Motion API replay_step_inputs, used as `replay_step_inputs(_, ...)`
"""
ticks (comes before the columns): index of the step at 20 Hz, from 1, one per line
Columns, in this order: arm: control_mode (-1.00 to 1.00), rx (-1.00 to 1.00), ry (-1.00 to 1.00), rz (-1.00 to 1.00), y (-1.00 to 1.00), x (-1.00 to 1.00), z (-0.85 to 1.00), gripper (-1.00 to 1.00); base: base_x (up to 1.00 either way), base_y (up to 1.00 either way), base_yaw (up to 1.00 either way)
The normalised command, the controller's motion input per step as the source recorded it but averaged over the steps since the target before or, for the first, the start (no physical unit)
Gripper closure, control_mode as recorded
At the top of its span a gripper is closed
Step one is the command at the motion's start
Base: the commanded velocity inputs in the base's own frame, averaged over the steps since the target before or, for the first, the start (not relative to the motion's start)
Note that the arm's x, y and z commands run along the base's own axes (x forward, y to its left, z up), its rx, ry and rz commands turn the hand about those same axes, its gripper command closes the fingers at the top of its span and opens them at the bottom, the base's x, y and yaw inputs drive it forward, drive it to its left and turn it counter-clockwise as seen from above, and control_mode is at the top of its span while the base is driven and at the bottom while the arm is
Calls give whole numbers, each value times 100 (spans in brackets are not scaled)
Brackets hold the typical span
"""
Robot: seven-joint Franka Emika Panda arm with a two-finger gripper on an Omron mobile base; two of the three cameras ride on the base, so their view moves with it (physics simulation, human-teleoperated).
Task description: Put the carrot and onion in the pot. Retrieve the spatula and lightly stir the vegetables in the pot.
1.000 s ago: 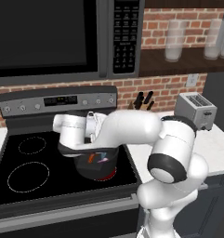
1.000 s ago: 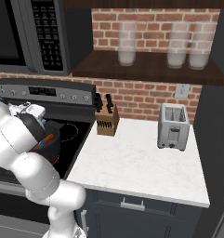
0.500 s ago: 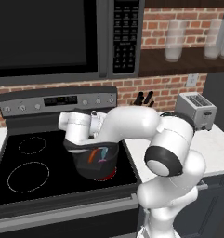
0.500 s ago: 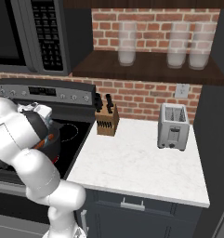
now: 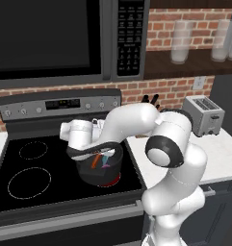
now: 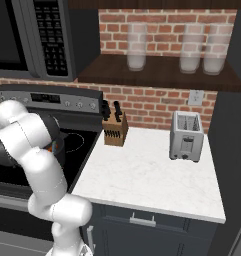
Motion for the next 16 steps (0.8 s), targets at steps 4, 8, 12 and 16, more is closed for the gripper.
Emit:
replay_step_inputs(4,-100,3,-11,-2,13,19,-4,100,0,0,0)
replay_step_inputs(8,-100,11,-6,-3,8,13,0,100,0,0,0)
replay_step_inputs(12,-100,14,-6,-3,6,10,-9,100,0,0,0)
replay_step_inputs(16,-100,16,-6,-5,3,3,-16,100,0,0,0)
